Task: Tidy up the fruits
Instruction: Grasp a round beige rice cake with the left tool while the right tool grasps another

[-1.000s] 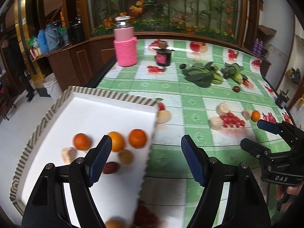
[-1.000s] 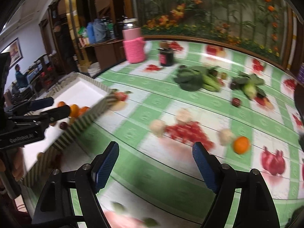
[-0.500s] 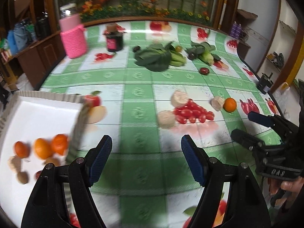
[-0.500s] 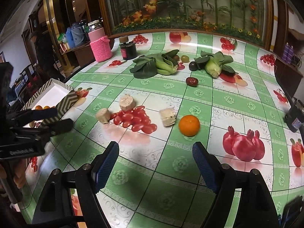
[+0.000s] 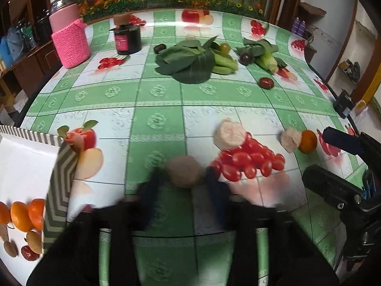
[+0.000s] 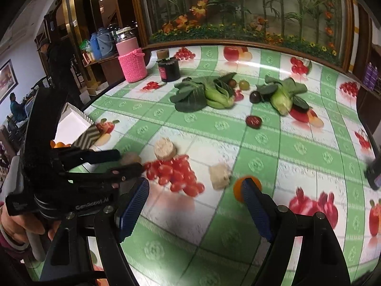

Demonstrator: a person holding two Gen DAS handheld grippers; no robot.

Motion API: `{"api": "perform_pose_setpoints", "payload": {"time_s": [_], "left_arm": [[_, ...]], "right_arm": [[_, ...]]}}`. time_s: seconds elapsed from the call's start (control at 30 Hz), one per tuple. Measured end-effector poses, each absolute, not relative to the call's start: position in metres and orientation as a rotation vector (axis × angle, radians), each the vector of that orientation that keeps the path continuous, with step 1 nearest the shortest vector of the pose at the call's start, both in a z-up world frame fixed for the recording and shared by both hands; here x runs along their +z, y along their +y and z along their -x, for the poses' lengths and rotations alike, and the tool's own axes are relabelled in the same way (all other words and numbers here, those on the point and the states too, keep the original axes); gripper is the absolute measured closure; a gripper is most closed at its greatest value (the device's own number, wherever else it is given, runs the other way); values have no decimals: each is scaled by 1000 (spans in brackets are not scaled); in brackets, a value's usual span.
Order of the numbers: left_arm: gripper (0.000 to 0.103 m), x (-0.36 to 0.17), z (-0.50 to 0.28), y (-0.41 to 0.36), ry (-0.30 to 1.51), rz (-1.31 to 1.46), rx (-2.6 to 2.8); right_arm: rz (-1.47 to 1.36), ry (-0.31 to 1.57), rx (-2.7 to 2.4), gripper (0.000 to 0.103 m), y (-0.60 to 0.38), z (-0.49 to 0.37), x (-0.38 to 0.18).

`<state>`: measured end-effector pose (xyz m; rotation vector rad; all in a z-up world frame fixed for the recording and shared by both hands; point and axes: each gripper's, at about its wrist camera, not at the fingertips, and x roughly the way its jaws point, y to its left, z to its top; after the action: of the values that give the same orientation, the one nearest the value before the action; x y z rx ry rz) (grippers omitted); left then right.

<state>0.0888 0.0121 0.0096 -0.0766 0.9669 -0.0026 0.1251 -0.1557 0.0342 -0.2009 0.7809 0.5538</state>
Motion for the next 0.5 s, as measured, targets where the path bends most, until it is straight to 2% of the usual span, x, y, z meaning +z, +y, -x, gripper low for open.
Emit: {"api": "perform_pose_setpoints", "payload": {"time_s": [0.43, 0.47, 0.5], "left_arm": [[77, 25, -56, 40, 951, 106, 44], [77, 26, -54, 42, 948, 111, 45], [77, 27, -53, 44, 944, 117, 49]], "right_arm": [[357, 811, 609, 24, -85, -163, 17], [368, 826, 605, 27, -80, -169, 12], [370, 838, 606, 36, -77, -172, 9]]}}
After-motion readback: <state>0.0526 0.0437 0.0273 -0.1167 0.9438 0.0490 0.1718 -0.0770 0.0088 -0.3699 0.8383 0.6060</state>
